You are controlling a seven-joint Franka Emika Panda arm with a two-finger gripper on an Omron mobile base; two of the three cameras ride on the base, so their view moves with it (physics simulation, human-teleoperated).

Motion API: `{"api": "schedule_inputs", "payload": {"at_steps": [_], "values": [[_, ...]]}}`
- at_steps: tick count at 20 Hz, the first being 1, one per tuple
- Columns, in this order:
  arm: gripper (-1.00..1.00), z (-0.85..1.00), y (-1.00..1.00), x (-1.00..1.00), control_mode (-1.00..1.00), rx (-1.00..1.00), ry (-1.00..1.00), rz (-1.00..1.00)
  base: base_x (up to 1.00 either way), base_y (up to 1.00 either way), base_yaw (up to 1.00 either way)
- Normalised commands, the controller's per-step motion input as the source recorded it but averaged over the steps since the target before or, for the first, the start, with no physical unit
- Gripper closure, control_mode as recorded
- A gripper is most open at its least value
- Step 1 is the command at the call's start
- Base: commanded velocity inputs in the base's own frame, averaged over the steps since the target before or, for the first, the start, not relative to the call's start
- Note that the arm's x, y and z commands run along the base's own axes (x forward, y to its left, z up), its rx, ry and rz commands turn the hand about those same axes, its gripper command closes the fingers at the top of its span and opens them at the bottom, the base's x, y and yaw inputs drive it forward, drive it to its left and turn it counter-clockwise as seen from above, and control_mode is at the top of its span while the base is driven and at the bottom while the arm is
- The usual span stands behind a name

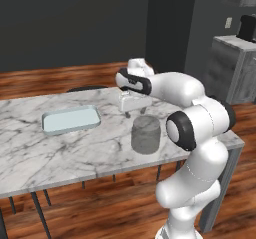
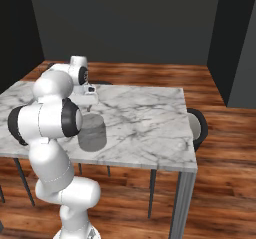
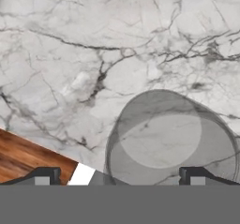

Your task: Pick the jar and jar from the dining table and place them in the open cabinet. Close the cabinet after placing the objects.

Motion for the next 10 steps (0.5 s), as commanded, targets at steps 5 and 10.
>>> {"api": "schedule_inputs", "payload": {"at_steps": [5,10], "values": [[-1.0,-0.15,0.03,0.0,-1.0,-0.01,0.0,0.0,0.0,0.0,0.0],[-1.0,-0.18,0.02,0.0,-1.0,0.0,0.0,0.0,0.0,0.0,0.0]]}}
